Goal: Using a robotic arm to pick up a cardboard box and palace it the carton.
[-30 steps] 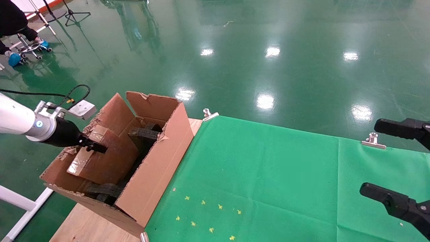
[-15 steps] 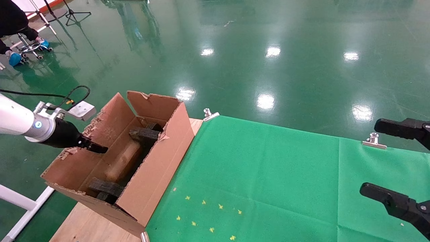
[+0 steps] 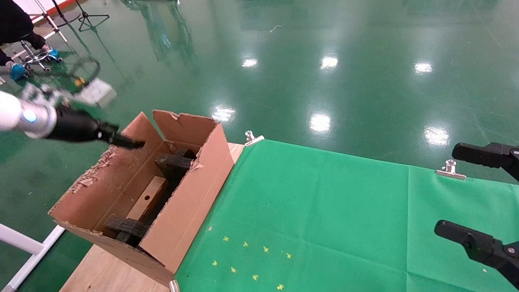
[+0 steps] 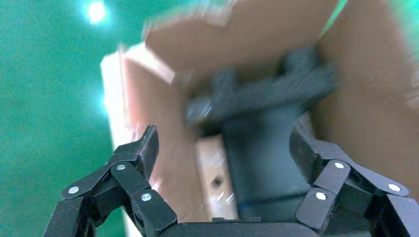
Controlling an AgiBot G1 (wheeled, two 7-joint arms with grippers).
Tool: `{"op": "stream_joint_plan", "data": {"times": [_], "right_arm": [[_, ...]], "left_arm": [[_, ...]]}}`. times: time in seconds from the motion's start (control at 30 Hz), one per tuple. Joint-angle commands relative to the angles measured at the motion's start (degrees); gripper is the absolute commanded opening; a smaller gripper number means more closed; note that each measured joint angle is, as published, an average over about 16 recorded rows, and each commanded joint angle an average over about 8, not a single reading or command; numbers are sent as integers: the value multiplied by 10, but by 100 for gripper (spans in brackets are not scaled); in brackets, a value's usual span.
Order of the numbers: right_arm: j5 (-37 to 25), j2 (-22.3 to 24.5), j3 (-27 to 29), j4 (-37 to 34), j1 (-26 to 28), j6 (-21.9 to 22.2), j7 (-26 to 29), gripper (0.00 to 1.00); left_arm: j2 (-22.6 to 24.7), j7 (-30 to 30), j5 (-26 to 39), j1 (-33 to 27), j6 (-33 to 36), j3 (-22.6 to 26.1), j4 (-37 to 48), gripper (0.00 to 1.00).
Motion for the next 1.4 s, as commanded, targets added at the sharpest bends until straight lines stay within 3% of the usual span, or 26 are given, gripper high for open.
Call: {"op": "stream_joint_plan", "data": {"times": [0.03, 0.27, 0.63, 1.4], "right_arm": [[0, 0, 0, 0, 0, 0, 0, 100], [0, 0, 0, 0, 0, 0, 0, 100], [0, 0, 0, 0, 0, 0, 0, 100], [0, 0, 0, 0, 0, 0, 0, 100]], "left_arm": [[-12, 13, -20, -12, 23, -13, -15, 100], [-26, 18, -33, -21, 59, -19, -38, 100], [-25, 21, -49, -4, 56, -27, -53, 100], [-42, 66, -289, 203, 114, -148, -301, 100]]}}
